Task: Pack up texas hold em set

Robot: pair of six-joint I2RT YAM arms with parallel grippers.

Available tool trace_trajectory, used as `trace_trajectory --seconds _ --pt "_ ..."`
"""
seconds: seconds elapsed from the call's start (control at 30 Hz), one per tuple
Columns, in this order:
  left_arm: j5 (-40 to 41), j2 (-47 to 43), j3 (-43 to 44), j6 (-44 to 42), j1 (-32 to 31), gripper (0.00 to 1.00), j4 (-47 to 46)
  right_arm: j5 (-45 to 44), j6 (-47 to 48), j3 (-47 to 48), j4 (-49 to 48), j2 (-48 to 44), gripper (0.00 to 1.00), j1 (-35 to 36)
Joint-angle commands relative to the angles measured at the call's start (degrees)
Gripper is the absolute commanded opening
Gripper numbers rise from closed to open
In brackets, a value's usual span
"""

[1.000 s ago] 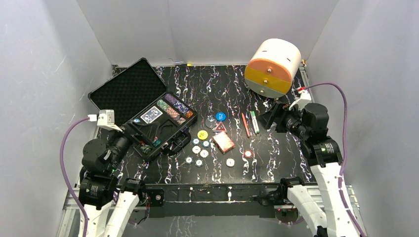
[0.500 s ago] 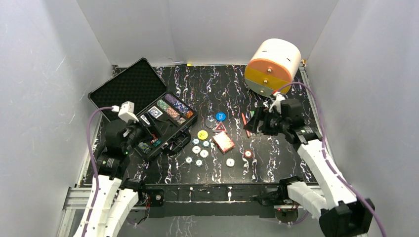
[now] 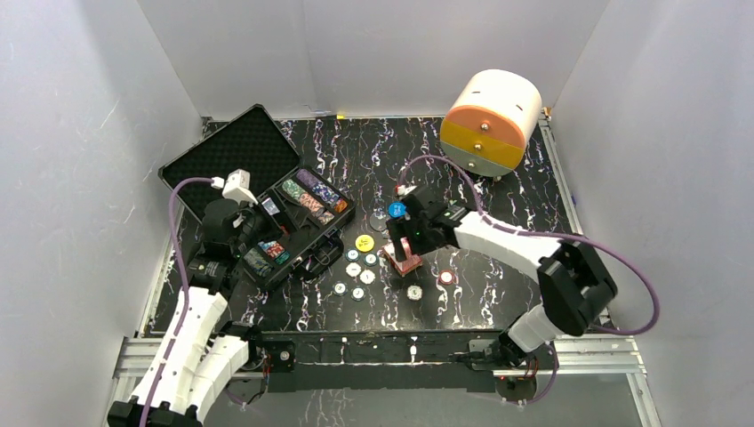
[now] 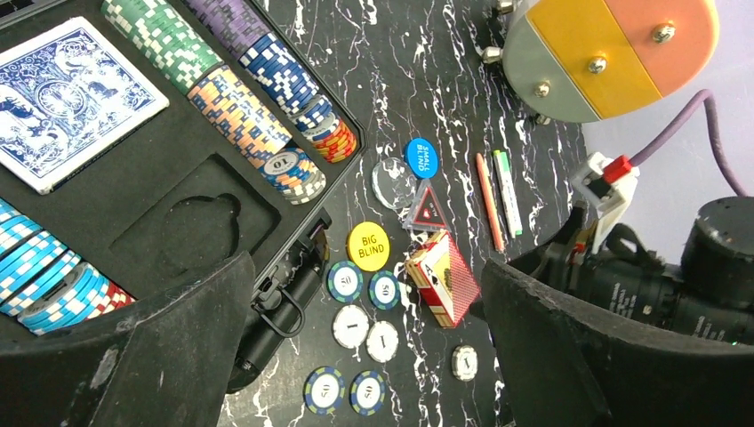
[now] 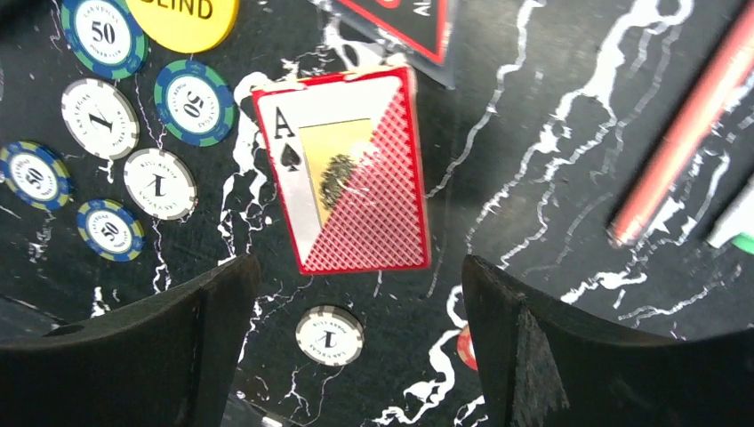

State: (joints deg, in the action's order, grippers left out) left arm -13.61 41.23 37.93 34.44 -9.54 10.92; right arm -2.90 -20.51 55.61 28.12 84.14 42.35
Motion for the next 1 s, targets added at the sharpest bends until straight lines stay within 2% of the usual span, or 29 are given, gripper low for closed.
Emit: trace_trajectory --seconds 0.0,0.17,0.37,0.5,0.63,0.7,0.77,0.83,0.97 --pt "-2.0 2.0 1.2 -1.1 0.2 0.98 -3.1 -4.7 4.8 4.8 -0.6 4.3 0.93 4.3" --pt "-8.9 7.6 2.7 -1.1 0.2 0.98 -4.2 -4.2 6.1 6.0 -0.1 9.2 0.93 4.8" --pt "-10.0 9.2 2.6 -1.2 0.3 0.98 -5.0 -7.2 8.1 6.2 -0.4 13.2 0.93 4.9" --pt "-10.7 9.6 2.4 -1.1 0.2 0.98 -5.7 -5.6 10.4 5.9 -1.8 15.2 0.91 4.9" --pt "-10.1 10.1 3.3 -1.2 0.2 0.98 -4.5 -2.8 12.8 5.2 -2.8 15.3 0.79 4.9" --pt "-10.1 10.3 3.5 -1.0 0.2 0.98 -3.7 -1.0 14.0 5.0 -3.2 15.3 0.63 4.9" --pt "-10.4 10.5 3.6 -0.3 0.2 0.98 -3.0 0.4 14.8 5.5 -2.8 15.0 0.56 4.9" --pt "-12.1 10.6 3.6 0.8 0.2 0.98 -2.8 3.0 16.1 5.8 -2.9 13.3 0.52 4.9" --pt "-16.1 12.0 4.9 4.1 0.2 0.98 -0.3 10.8 18.8 6.2 -3.5 7.0 0.52 4.9"
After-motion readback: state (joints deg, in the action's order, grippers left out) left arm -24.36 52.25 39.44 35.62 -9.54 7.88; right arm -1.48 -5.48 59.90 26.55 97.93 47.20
